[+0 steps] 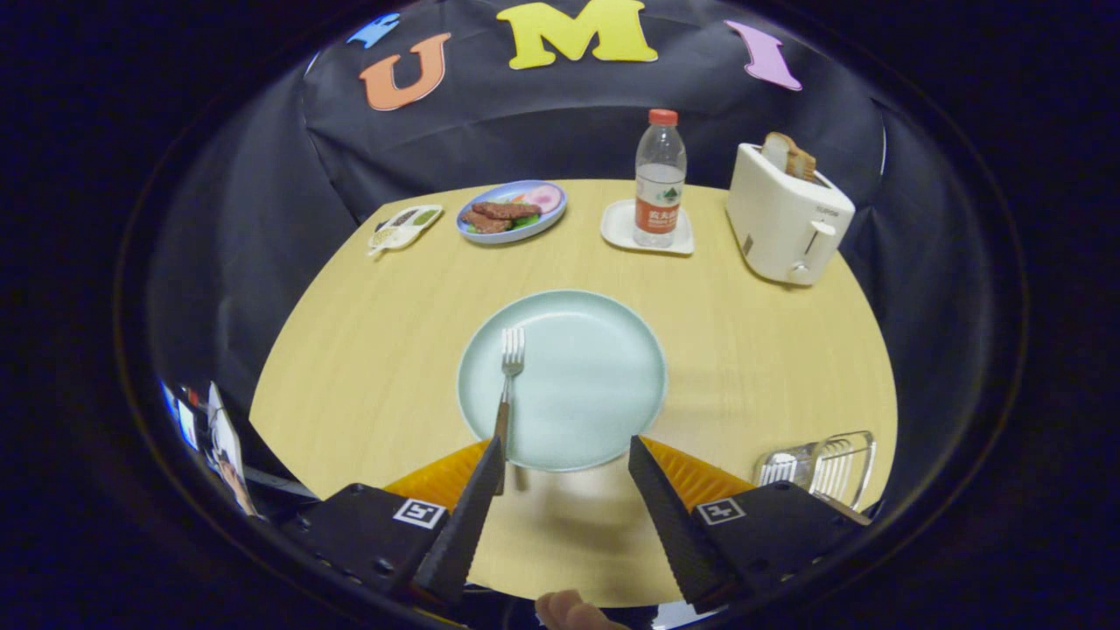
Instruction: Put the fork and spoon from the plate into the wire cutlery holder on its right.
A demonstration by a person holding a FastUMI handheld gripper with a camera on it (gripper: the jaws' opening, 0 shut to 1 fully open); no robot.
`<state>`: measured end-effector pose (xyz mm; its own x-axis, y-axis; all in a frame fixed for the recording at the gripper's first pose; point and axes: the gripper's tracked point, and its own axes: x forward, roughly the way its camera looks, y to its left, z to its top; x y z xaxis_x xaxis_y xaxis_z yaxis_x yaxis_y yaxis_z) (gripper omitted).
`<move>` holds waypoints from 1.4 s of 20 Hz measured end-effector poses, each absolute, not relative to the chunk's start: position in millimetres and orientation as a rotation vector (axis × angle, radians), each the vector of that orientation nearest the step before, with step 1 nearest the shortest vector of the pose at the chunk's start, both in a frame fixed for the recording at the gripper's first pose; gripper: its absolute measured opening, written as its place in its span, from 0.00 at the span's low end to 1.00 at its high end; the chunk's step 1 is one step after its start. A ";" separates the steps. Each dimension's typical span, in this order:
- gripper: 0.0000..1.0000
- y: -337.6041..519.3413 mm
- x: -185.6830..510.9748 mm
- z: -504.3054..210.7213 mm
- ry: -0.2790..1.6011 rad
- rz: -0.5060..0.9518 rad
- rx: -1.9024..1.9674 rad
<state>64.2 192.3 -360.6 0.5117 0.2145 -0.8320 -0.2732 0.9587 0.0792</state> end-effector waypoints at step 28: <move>0.08 212.0 66.9 -409.8 0.991 0.225 0.028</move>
